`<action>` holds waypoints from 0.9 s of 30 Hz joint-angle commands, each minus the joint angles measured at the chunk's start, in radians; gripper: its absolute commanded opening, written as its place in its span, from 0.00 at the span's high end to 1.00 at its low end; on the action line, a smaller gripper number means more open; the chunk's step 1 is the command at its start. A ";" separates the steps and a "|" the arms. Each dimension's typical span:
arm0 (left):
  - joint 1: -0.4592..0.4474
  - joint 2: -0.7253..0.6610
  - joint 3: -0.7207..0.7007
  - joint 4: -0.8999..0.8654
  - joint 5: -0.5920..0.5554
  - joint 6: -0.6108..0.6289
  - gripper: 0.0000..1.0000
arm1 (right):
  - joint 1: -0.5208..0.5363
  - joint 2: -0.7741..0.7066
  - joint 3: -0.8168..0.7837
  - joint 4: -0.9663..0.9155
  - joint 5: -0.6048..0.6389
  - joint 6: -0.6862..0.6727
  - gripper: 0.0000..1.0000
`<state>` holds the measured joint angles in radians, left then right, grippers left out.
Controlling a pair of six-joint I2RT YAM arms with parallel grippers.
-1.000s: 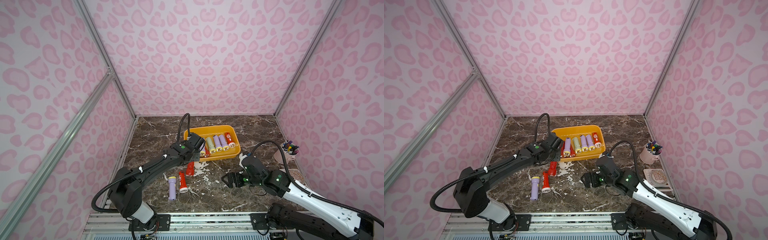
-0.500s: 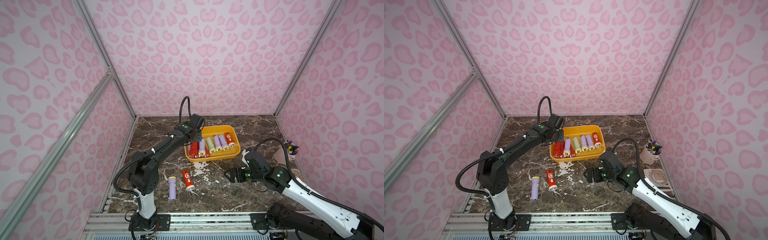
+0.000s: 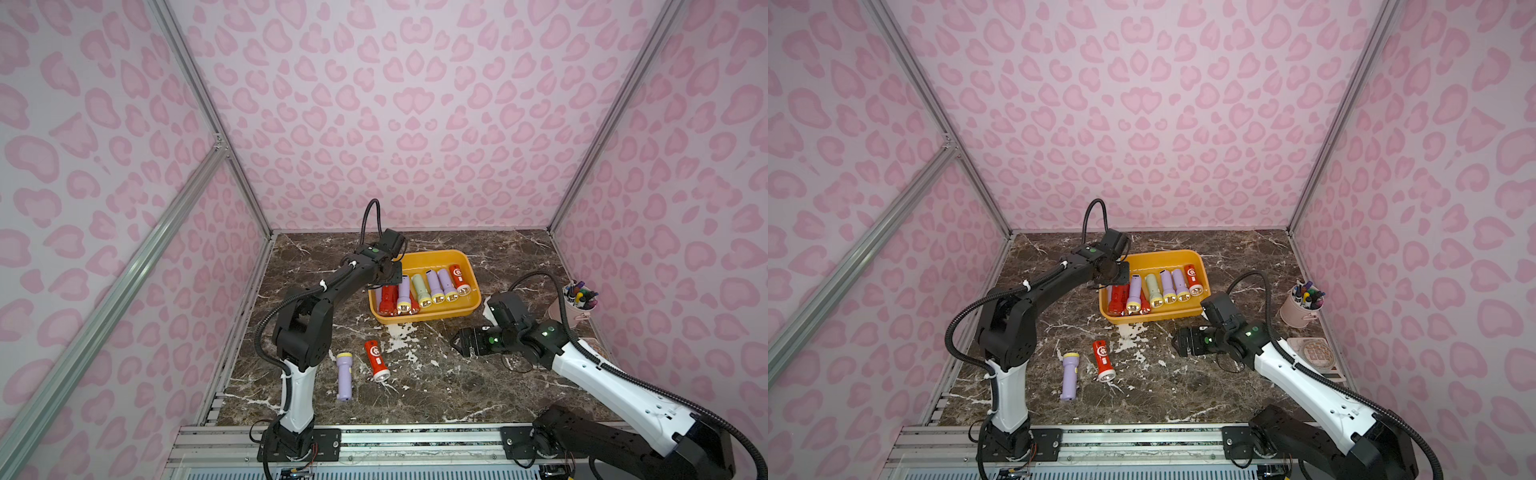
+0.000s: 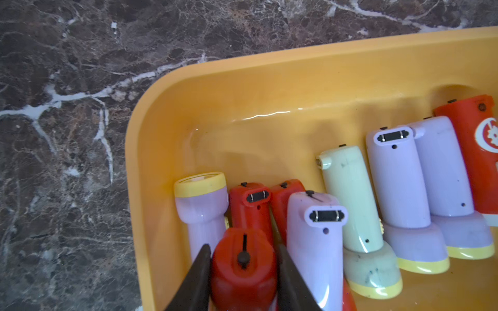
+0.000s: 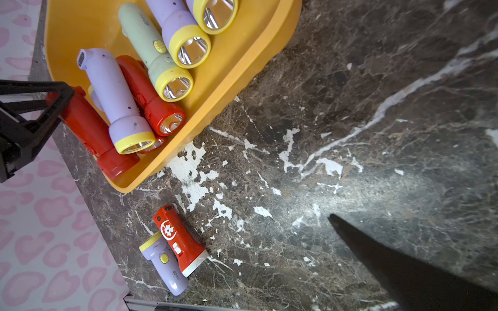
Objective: Put the flashlights into the storage boxes
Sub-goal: Place the flashlight at the storage box.
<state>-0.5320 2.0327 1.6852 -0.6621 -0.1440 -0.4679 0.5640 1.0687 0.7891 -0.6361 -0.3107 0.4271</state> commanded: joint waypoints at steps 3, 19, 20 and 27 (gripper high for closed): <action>0.008 0.027 0.002 0.035 0.027 -0.009 0.86 | -0.011 0.026 0.004 0.019 -0.017 -0.028 0.01; 0.015 0.012 0.003 0.033 0.025 -0.011 0.49 | -0.023 0.020 0.012 0.004 -0.018 -0.027 0.01; 0.015 0.006 0.004 0.028 0.020 -0.010 0.48 | -0.023 0.017 0.011 0.004 -0.017 -0.027 0.01; 0.015 -0.051 0.007 0.001 0.002 -0.014 0.42 | -0.023 -0.010 0.012 -0.003 -0.016 -0.019 0.01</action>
<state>-0.5171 2.0056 1.6829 -0.6533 -0.1249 -0.4744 0.5411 1.0668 0.7963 -0.6338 -0.3336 0.4042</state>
